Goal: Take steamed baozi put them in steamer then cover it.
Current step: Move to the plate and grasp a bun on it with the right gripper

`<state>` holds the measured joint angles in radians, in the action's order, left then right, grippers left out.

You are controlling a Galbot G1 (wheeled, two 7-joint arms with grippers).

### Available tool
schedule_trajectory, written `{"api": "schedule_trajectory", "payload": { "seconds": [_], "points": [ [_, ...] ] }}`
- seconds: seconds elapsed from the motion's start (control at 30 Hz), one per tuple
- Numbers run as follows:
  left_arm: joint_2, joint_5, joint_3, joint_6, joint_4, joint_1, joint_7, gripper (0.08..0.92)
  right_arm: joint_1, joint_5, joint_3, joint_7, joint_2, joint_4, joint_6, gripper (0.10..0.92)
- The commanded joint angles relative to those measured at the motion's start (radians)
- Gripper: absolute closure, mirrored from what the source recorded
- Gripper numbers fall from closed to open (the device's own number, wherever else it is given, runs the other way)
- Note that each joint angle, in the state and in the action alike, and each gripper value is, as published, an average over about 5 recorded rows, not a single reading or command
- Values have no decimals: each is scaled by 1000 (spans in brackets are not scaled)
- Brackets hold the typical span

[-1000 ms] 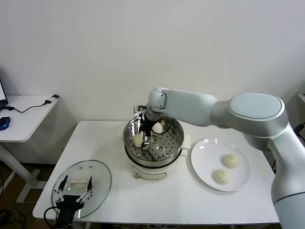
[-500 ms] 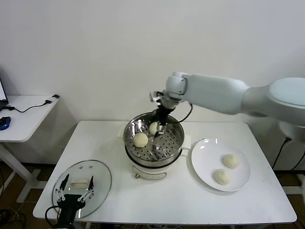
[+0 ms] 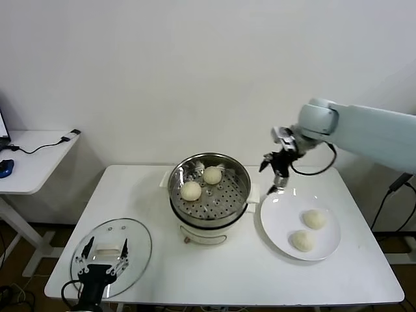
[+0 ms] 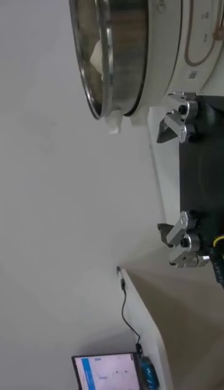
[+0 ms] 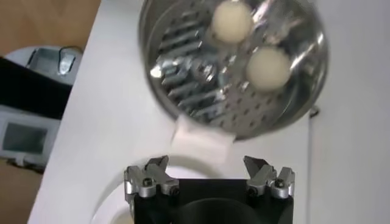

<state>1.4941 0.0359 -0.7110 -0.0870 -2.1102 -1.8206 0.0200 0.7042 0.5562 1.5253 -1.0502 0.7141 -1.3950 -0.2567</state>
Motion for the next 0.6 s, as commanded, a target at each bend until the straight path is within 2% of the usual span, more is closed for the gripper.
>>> {"api": "schedule_trajectory", "payload": {
  "seconds": [0.03,0.33,0.6],
  "points": [
    [3,4,-2,1,-2,-8,-1,177,-208,-245,-103,-21,-255,-106,9,203],
    [16,10,-5,1,2,-15,-2,177,-476,-419,-285,-39,-251,-14,24,203],
    [19,14,-8,3,6,-17,-2,177,-593,-453,-386,-24,-196,67,31,203]
  ]
}}
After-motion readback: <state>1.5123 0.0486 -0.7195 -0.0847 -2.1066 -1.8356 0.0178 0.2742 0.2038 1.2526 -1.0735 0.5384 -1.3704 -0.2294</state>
